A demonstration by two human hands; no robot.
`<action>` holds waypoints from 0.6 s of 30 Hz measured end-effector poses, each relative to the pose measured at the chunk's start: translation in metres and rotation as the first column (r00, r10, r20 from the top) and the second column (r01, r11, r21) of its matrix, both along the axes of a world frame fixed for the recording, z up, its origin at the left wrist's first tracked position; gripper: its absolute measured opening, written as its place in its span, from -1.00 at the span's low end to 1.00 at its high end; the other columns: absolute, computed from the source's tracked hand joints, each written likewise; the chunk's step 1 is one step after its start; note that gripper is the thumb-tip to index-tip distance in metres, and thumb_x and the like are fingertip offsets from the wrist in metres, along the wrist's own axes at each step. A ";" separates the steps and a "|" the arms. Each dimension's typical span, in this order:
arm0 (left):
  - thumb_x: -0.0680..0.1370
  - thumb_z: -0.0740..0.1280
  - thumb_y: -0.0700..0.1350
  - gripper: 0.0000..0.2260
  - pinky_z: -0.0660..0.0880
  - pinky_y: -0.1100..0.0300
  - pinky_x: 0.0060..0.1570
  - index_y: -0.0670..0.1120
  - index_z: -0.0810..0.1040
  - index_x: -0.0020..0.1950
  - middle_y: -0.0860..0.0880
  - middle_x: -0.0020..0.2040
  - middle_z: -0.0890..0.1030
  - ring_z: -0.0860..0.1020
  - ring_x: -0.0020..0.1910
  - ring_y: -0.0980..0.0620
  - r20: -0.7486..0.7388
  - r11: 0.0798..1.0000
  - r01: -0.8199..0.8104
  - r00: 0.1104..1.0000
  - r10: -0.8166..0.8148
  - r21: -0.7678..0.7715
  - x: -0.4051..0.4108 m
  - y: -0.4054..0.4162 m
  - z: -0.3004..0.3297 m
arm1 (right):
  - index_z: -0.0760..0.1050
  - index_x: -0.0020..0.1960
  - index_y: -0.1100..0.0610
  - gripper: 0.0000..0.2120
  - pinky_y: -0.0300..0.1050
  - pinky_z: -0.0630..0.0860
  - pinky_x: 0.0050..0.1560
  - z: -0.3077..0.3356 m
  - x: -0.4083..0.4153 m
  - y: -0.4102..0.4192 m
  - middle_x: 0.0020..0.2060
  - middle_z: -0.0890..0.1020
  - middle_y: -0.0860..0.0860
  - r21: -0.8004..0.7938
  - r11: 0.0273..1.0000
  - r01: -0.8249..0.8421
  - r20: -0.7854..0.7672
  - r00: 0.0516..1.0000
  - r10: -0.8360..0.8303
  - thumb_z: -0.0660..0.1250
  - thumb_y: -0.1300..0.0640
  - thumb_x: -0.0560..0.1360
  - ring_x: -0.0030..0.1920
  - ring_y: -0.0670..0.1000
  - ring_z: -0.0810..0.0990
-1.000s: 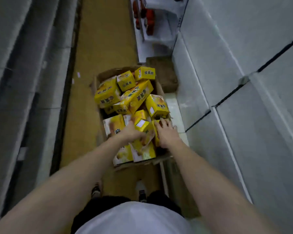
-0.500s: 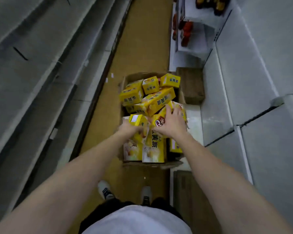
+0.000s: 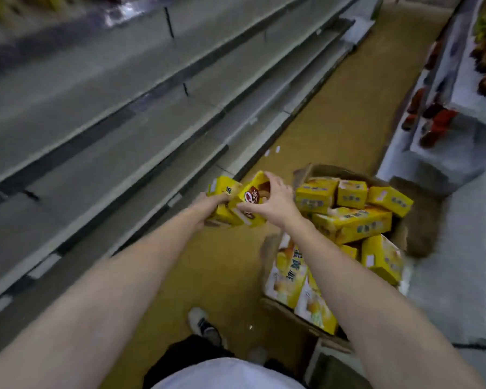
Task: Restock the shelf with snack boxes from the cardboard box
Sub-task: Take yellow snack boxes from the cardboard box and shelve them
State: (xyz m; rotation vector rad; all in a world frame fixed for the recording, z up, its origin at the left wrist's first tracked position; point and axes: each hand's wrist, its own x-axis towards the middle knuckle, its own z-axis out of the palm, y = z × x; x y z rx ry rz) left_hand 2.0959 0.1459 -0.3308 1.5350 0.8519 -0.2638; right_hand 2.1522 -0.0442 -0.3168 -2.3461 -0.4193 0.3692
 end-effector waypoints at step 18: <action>0.06 0.55 0.19 -0.27 0.63 -0.04 0.00 0.06 0.51 0.19 -0.04 0.08 0.63 0.64 0.01 -0.08 0.086 0.900 -0.308 0.951 0.296 0.308 0.001 0.265 0.035 | 0.20 0.52 0.06 0.10 -0.04 0.44 0.28 0.036 0.054 0.279 0.33 0.38 0.06 0.078 0.950 -0.302 -0.124 0.943 0.310 0.62 -0.28 0.16 0.32 0.08 0.43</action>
